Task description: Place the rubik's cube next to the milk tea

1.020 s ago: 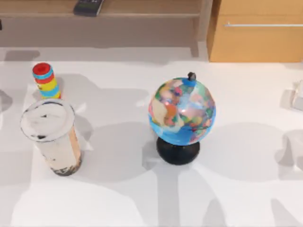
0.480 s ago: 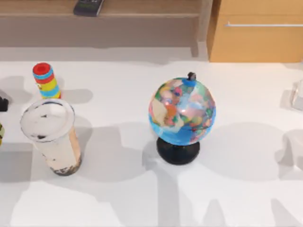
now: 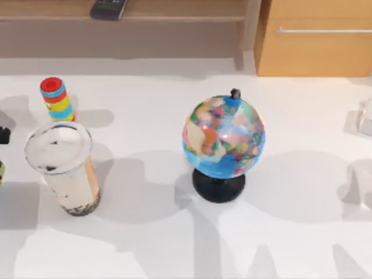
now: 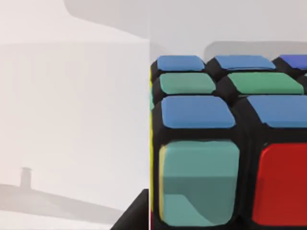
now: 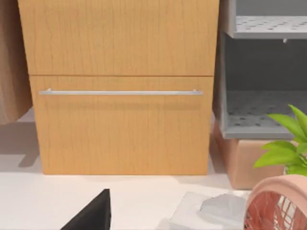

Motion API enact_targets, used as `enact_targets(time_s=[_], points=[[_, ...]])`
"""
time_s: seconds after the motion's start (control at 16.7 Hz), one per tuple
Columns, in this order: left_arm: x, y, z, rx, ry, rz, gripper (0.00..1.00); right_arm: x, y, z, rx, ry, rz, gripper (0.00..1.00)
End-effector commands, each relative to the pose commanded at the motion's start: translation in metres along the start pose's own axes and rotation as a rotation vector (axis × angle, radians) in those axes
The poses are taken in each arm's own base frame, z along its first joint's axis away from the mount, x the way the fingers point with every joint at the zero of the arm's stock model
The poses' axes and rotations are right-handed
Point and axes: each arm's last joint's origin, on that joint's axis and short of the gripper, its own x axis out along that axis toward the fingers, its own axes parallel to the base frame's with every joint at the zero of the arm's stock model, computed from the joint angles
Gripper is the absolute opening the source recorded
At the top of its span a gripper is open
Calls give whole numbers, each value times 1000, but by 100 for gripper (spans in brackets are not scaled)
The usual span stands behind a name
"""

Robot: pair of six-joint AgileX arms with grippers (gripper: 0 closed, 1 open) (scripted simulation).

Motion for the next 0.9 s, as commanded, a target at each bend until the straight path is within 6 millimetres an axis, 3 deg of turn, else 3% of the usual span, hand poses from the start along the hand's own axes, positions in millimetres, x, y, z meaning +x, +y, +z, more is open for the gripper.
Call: enact_targets(time_s=[0.9], points=[[-1, 5, 2, -16, -64, 17, 0, 0, 0, 0, 0, 0, 0, 100]])
